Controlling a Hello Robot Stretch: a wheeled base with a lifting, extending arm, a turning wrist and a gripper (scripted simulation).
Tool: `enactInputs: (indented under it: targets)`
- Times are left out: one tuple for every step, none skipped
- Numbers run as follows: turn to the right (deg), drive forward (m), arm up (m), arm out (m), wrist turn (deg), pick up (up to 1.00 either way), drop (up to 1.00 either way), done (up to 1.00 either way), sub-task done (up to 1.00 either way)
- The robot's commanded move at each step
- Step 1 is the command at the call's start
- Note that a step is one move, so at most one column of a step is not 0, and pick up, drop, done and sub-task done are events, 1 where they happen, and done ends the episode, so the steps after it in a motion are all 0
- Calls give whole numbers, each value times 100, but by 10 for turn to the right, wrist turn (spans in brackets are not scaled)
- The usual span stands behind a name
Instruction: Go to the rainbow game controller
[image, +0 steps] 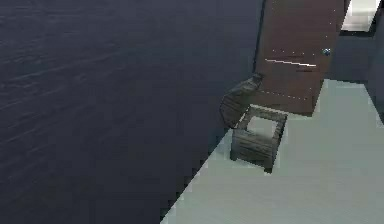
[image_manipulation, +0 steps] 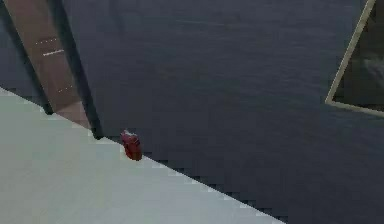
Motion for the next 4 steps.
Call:
enactInputs:
  targets:
    - [390, 0, 0, 0, 0, 0, 0, 0, 0]
    - [0, 100, 0, 0, 0, 0, 0, 0, 0]
    - [30, 0, 0, 0, 0, 0, 0, 0, 0]
    - [30, 0, 0, 0, 0, 0, 0, 0, 0]
